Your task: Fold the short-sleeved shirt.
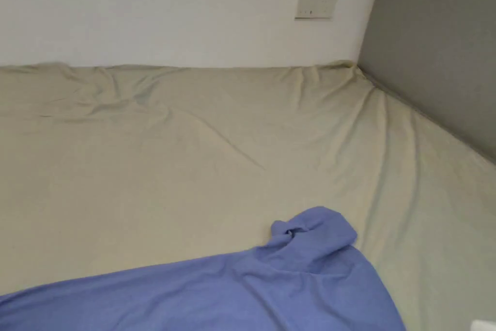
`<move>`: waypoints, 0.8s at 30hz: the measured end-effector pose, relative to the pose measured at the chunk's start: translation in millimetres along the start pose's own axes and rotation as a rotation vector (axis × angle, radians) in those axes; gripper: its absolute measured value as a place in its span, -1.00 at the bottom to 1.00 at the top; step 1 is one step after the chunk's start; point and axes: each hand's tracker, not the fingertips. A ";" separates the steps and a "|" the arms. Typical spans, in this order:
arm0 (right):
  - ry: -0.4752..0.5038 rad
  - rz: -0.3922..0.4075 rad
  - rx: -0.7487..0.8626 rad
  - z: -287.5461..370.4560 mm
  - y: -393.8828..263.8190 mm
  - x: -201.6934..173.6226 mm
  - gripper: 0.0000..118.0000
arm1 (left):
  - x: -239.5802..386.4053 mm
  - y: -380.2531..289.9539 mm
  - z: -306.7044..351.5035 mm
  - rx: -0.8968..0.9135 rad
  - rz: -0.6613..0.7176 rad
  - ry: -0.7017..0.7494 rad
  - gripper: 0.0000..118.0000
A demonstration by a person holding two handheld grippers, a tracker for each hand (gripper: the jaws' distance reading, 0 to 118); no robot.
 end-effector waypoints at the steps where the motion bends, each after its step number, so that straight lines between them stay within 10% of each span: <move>1: -0.014 -0.017 -0.007 -18.5 15.9 6.1 -0.61 | 2.8 -0.3 -1.1 0.000 -0.024 0.011 -0.89; 3: -0.043 -0.035 -0.015 -55.1 39.3 17.1 0.38 | 6.2 0.2 -3.7 -0.003 -0.078 0.024 -0.89; 5: -0.074 -0.021 -0.015 -84.3 58.8 23.1 0.76 | 7.0 0.7 -4.1 -0.004 -0.076 0.022 -0.89; 8: -0.146 0.011 0.015 -120.1 83.6 24.1 0.31 | 6.3 0.0 -3.9 -0.003 -0.061 0.018 -0.89; 14: -0.261 0.025 -0.131 -172.6 113.3 23.3 0.23 | 6.2 -0.9 -3.0 0.006 -0.032 0.011 -0.89; 18: -0.232 0.098 -0.154 -171.8 107.9 13.4 -0.88 | 7.5 2.4 -3.8 -0.002 -0.030 0.022 -0.89; 24: -0.233 0.210 -0.153 -147.1 115.6 -4.2 -0.89 | 10.2 11.1 14.9 -0.052 -0.001 0.037 -0.89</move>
